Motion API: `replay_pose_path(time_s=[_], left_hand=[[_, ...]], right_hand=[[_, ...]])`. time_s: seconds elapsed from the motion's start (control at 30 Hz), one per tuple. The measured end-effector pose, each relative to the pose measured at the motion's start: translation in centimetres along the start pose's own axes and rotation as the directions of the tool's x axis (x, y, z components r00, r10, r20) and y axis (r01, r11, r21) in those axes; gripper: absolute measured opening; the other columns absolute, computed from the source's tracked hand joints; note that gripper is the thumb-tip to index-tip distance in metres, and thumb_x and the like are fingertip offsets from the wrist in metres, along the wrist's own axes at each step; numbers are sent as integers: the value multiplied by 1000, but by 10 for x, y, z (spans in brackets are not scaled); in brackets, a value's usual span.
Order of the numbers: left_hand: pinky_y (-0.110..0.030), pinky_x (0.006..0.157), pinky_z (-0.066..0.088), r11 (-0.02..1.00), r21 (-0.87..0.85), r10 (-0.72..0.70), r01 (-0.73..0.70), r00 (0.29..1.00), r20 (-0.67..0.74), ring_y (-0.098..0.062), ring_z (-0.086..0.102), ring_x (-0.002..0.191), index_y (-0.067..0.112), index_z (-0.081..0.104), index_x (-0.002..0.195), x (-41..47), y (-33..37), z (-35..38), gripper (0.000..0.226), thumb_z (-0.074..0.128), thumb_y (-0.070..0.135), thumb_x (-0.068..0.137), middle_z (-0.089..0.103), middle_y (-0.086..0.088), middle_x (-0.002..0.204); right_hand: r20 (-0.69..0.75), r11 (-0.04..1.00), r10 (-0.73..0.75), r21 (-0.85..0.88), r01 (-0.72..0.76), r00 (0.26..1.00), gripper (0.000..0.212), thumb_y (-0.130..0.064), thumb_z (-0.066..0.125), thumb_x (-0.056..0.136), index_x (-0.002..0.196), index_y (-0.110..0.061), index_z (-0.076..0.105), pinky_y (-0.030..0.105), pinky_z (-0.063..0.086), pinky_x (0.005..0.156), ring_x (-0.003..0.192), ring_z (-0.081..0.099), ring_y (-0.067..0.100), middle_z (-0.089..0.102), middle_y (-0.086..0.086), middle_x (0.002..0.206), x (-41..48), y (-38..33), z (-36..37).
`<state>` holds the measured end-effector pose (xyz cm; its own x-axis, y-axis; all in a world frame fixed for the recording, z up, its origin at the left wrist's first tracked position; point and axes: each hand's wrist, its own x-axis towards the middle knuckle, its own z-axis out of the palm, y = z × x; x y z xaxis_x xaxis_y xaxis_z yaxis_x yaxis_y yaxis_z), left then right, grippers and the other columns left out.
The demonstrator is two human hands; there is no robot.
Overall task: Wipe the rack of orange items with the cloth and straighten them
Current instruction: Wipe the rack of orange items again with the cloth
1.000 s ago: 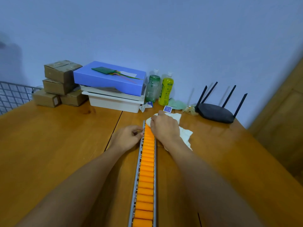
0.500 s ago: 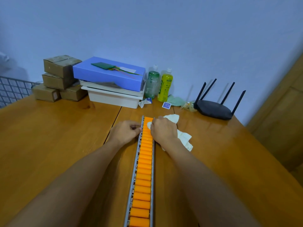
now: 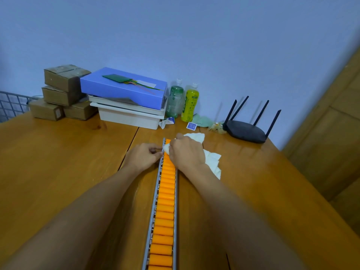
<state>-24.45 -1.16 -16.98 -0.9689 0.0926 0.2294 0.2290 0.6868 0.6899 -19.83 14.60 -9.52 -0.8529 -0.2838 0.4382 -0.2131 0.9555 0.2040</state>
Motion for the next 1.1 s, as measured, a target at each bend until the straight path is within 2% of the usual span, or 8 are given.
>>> replay_pose_path(time_s=[0.13,0.37,0.7,0.77,0.9,1.03,1.1], left_hand=[[-32,77,54,1000,-5,-5,5,1000,7,-10,66,95,37,72,123,0,0,-2,32,63,46,94,77,12,105],[-40,88,57,1000,10,-22,22,1000,12,-12,67,103,37,72,123,1,-1,-1,35,63,52,92,75,12,112],[-40,88,56,999,-27,-26,27,999,29,-11,65,103,37,71,122,-2,1,-3,31,64,49,94,74,12,113],[-39,87,56,999,-28,-27,28,999,31,-11,65,102,37,72,121,-5,2,-4,30,64,50,95,73,13,110],[-27,76,48,995,-87,-45,50,997,61,-6,62,94,32,73,118,-14,10,-6,23,63,39,99,70,13,103],[-45,96,52,996,-73,-36,47,990,139,-20,63,109,21,69,126,-27,18,-12,29,58,28,101,70,-1,120],[-46,99,51,999,-42,-22,29,987,159,-25,61,112,15,68,126,-35,23,-14,29,54,16,100,68,-4,122]], right_hand=[[32,998,-63,16,62,998,20,-24,57,97,108,-14,71,34,35,57,92,62,26,59,5,106,-6,-16,17],[44,998,-53,42,51,998,26,-29,50,101,104,-15,71,33,36,60,95,63,28,62,4,109,-13,6,25],[82,994,90,56,-95,993,25,-31,50,99,100,-13,67,32,34,58,86,64,26,63,4,99,-26,33,24],[37,994,83,63,-85,996,25,-28,50,100,101,-12,70,32,37,59,91,61,26,62,4,100,-29,27,17],[-25,995,66,79,-64,997,26,-27,49,101,109,-14,70,34,36,61,106,52,23,62,4,106,-31,9,1],[14,995,-4,104,2,1000,24,-28,52,100,108,-14,70,35,35,62,111,51,26,61,5,107,-34,-16,-6],[57,995,-28,96,23,998,24,-28,53,100,110,-15,70,36,36,63,108,52,24,60,4,108,-38,-24,-4]])
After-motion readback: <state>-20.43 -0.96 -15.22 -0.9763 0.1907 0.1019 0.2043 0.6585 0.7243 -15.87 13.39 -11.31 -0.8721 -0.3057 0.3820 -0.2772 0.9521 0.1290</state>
